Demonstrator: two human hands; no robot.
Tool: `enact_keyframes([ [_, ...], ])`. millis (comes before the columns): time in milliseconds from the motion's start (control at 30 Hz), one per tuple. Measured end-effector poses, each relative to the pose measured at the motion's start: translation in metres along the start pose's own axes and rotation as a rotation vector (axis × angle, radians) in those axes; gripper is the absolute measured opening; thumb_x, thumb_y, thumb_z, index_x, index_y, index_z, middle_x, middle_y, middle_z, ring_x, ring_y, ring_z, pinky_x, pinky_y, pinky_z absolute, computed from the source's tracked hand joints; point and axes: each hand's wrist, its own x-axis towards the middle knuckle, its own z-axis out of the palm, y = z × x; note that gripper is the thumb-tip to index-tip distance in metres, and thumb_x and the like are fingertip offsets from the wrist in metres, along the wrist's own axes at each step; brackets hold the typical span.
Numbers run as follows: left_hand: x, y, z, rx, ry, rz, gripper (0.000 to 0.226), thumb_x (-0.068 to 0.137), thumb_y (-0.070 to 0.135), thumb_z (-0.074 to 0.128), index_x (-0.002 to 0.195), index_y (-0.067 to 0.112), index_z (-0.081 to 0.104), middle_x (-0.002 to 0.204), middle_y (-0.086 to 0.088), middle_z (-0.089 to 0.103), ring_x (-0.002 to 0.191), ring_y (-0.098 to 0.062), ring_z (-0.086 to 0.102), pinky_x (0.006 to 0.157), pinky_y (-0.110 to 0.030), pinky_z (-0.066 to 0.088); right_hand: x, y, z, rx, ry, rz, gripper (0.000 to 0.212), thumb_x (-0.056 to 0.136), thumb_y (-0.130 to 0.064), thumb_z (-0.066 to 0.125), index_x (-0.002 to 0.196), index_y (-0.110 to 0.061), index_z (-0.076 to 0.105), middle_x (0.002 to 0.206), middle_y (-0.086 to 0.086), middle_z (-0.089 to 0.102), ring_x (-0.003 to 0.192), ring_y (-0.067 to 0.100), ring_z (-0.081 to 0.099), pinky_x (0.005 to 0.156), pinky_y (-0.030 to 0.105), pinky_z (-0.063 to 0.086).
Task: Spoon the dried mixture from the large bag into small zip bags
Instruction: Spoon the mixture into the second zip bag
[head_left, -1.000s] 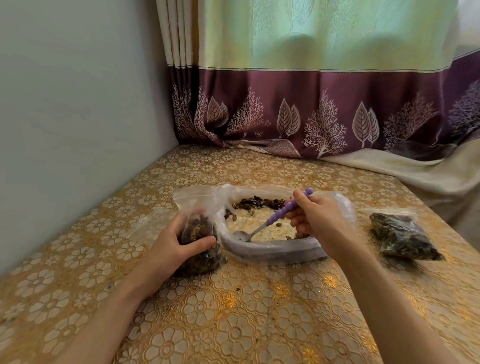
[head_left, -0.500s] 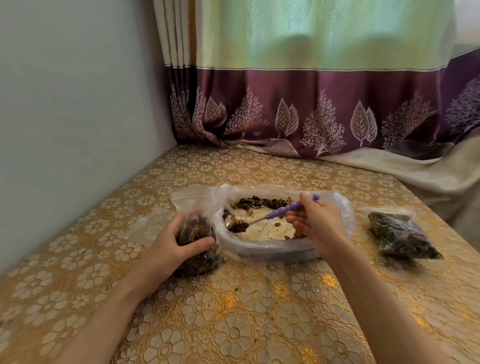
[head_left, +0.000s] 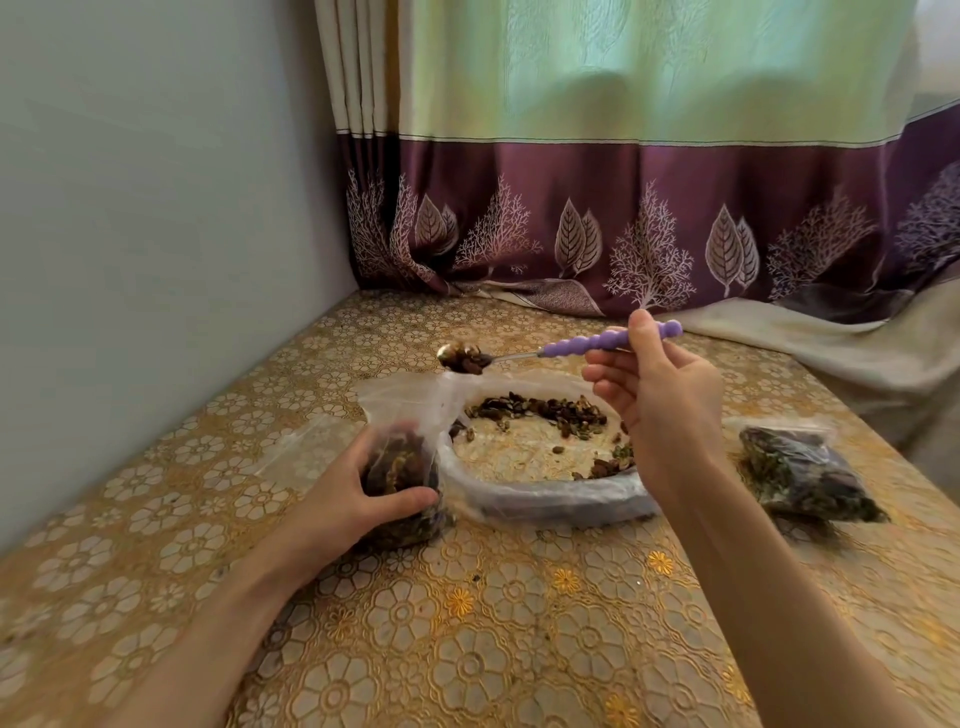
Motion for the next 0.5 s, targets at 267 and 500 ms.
enact_keyframes([
  [267,-0.001,0.004,0.002,-0.008,-0.010,0.005,0.054,0.052,0.045,0.079,0.093,0.068,0.052,0.094,0.032,0.064,0.084,0.009,0.062,0.062,-0.006,0.048,-0.013,0.001,0.019,-0.051,-0.245,-0.065,0.031,0.098,-0.020,0.046,0.077,-0.005,0.064,0.064,0.005,0.070,0.058,0.014,0.063,0.055,0.018,0.053],
  [500,0.000,0.001,0.002,-0.023,0.028,-0.010,0.057,0.049,0.059,0.077,0.101,0.064,0.053,0.104,0.024,0.061,0.091,0.007,0.061,0.071,-0.015,0.048,-0.010,0.003,0.016,-0.058,-0.264,-0.070,0.027,0.098,-0.014,0.045,0.080,-0.006,0.064,0.066,0.004,0.069,0.059,0.015,0.062,0.053,0.020,0.051],
])
